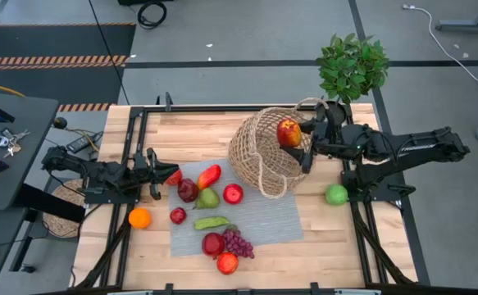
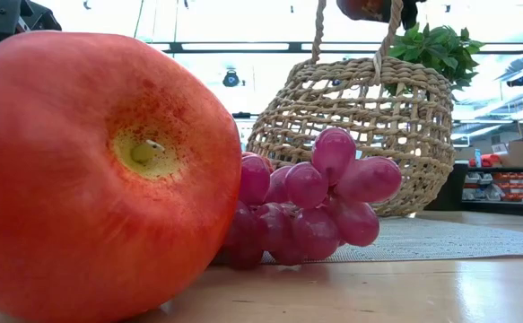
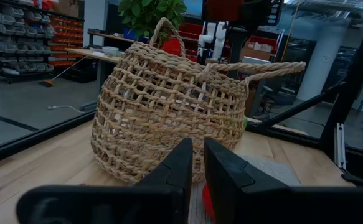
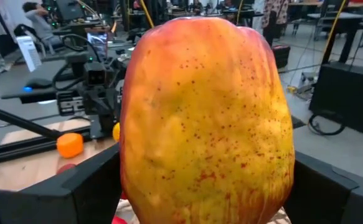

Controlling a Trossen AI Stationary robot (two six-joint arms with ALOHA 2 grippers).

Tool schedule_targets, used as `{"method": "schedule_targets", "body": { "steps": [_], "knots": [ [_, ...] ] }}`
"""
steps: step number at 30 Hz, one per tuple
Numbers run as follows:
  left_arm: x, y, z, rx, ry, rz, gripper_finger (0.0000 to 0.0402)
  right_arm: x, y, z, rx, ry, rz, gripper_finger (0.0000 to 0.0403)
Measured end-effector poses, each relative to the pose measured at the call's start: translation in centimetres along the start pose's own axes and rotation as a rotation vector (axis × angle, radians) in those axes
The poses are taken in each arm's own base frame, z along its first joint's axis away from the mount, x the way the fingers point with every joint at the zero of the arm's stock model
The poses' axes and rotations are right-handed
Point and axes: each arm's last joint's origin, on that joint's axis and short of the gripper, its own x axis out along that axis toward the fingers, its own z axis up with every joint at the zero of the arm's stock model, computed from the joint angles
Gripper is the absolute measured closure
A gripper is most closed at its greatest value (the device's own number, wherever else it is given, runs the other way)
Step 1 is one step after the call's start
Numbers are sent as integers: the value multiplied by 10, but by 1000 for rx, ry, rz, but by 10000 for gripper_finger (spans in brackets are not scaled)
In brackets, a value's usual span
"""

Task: Build produce basket
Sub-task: Put the yellow apple into the brown basket

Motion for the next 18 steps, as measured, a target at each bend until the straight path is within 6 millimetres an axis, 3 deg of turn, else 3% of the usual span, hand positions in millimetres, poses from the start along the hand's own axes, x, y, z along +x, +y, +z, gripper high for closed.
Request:
{"method": "schedule_targets", "body": {
  "steps": [18],
  "knots": [
    [0,0,0,0,0,0,353,4,-5,3,223,26,231,38]
  ]
}}
